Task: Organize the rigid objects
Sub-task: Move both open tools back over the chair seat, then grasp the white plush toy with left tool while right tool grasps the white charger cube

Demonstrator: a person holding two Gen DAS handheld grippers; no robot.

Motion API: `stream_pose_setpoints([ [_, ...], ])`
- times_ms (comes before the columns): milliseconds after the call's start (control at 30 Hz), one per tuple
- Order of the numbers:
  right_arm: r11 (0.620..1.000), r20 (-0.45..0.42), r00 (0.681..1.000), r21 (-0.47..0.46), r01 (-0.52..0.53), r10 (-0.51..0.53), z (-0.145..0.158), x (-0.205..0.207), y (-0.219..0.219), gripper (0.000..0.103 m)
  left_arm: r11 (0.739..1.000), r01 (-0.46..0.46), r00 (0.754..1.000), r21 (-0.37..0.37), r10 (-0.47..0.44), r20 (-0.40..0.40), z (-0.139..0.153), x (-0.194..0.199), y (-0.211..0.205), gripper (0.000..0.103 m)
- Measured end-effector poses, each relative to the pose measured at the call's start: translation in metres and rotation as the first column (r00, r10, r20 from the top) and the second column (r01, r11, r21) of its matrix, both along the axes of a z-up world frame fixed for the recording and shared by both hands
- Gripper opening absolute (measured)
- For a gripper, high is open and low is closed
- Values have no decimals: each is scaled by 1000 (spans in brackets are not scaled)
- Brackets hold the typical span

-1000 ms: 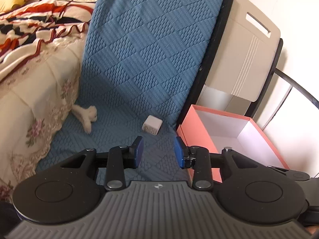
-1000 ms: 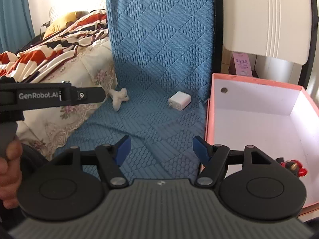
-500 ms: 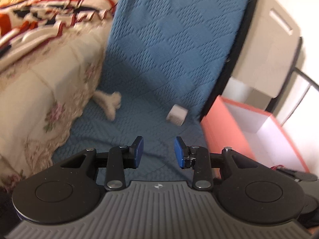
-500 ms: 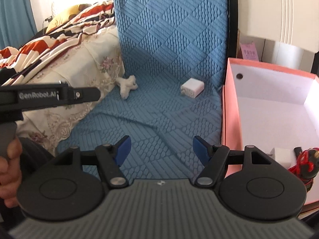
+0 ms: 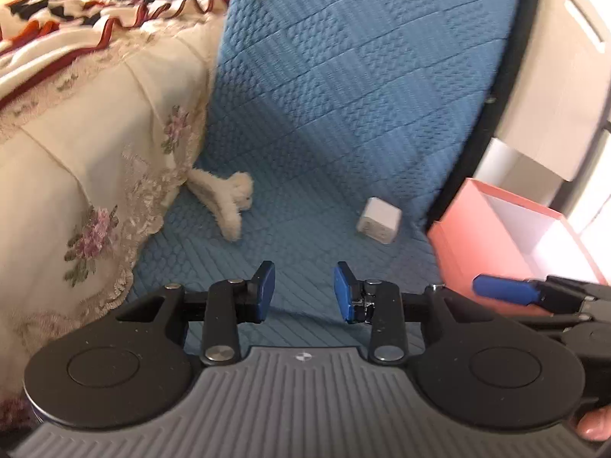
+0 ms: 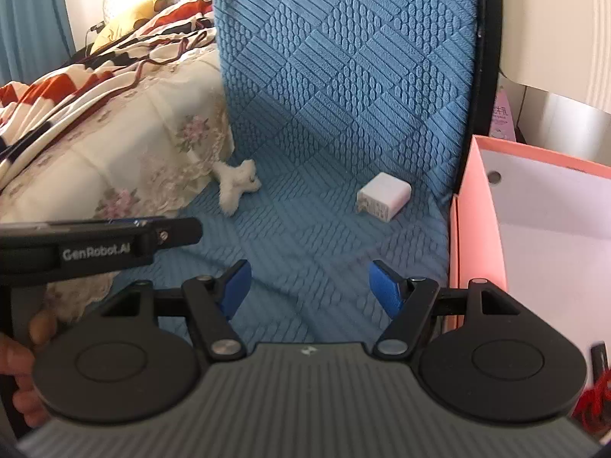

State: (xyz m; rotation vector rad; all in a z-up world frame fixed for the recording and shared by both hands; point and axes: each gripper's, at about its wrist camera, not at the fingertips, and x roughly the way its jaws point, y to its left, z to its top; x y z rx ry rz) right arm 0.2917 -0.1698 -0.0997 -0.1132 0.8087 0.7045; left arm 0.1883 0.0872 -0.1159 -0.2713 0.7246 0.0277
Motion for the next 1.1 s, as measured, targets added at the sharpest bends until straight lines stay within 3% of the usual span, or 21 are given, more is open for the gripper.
stream_pose_setpoints([
  [133,1000,3,1000,-7,-4,4,-8,26,13,71,998,-35,999,-56,33,-43,-13,19,16,39],
  [400,998,-3,1000,-65,19,-19,-34,75,32,70,996,-34,995,-83,26,-99,-43,64,38,39],
  [833,987,-19,998,-153,55,-58,-74,135,69,71,998,-61,983,-1,60,-171,-69,122,52,39],
  [1100,965,3,992,-231,127,-129,-91,154,87,71,997,-74,978,4,73,-194,-75,139,58,39],
])
